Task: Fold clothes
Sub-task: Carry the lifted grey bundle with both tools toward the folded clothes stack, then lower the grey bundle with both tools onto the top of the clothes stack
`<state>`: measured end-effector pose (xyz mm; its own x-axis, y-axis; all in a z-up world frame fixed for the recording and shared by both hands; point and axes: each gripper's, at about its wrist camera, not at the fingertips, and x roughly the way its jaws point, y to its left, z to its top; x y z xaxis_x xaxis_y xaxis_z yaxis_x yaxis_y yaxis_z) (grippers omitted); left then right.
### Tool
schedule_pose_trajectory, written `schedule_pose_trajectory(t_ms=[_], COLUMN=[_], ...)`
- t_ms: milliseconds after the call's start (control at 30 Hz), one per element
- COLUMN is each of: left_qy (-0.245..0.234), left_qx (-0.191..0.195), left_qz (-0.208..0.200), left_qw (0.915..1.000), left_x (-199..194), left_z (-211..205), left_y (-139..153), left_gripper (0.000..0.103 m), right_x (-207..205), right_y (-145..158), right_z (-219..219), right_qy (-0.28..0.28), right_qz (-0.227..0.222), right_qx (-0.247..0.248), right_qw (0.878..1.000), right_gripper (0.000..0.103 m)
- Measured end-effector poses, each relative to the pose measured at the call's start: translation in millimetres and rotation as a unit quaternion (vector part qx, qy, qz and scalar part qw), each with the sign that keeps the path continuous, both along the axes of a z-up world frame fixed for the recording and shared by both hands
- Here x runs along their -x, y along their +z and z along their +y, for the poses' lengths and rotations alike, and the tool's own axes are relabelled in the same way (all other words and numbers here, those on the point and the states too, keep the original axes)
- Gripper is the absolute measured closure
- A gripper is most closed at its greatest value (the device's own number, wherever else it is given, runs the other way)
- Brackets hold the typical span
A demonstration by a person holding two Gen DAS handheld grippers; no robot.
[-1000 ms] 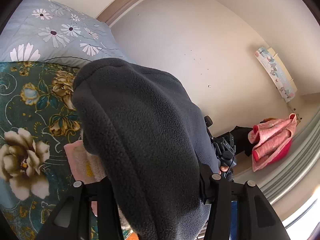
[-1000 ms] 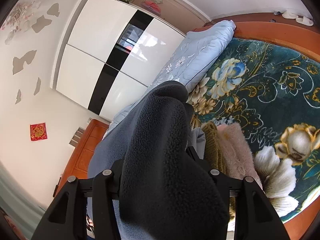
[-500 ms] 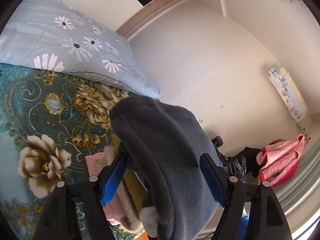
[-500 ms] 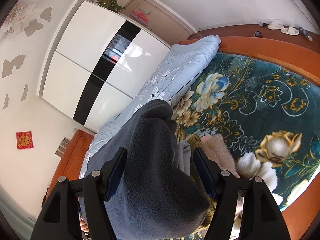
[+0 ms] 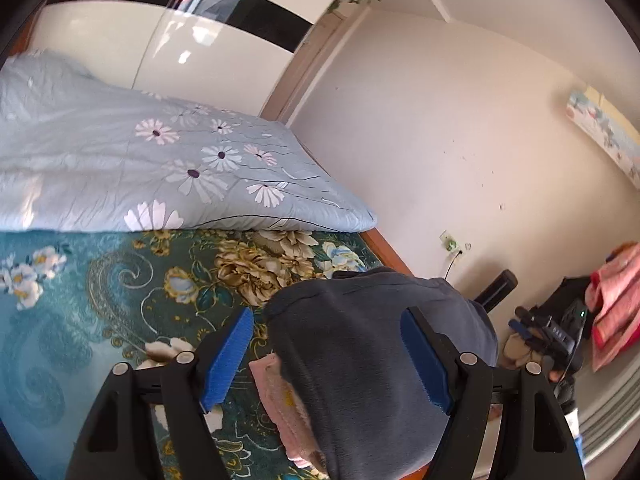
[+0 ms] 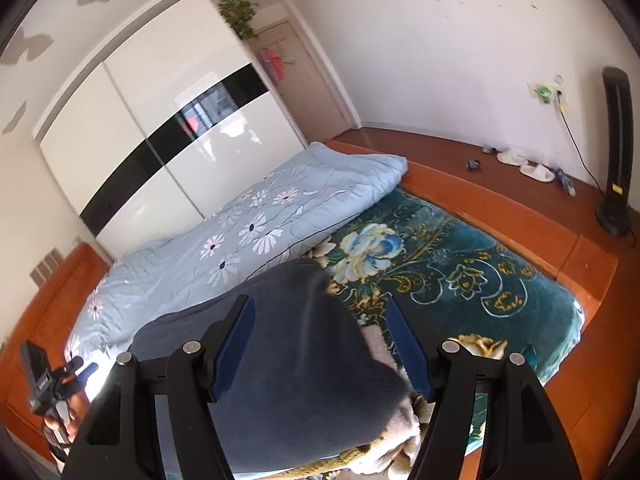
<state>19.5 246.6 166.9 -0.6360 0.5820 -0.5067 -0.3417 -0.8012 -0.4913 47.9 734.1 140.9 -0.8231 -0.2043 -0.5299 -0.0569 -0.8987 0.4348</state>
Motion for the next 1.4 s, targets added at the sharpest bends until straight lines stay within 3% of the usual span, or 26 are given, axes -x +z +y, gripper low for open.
schedule_pose_trajectory(t_ms=[133,300,500,667,967,1267,1400], left_qy=[-0.046,-0.078,-0.081,-0.08,-0.086,-0.068,-0.067], left_qx=[0.077,0.101,0.128,0.133,0.145,0.119,0.132], left_qz=[0.012,0.003,-0.023,-0.04,-0.048,-0.044,-0.025], left_qw=[0.9959,0.9918,0.9882,0.9871,0.9845,0.9895,0.9887], left_x=[0,2,13,21,27,14,-1], left_z=[57,99,121,126,136,119,116], left_y=[9,3,-20,-36,-52,-32,-25], left_gripper=[0.022,0.022,0.022,0.019,0.013,0.013,0.013], right_x=[19,34,47,51,59,43,27], right_y=[6,-5,-32,-40,-54,-32,-26], right_z=[-53,-101,-126,-129,-135,-145,-148], right_qy=[0.041,0.093,0.108,0.117,0.12,0.112,0.11], right_qz=[-0.032,-0.051,-0.085,-0.083,-0.102,-0.077,-0.071], right_qx=[-0.062,-0.1,-0.16,-0.161,-0.169,-0.182,-0.191], right_qw=[0.997,0.989,0.977,0.977,0.973,0.974,0.973], right_gripper=[0.033,0.033,0.032,0.022,0.02,0.02,0.02])
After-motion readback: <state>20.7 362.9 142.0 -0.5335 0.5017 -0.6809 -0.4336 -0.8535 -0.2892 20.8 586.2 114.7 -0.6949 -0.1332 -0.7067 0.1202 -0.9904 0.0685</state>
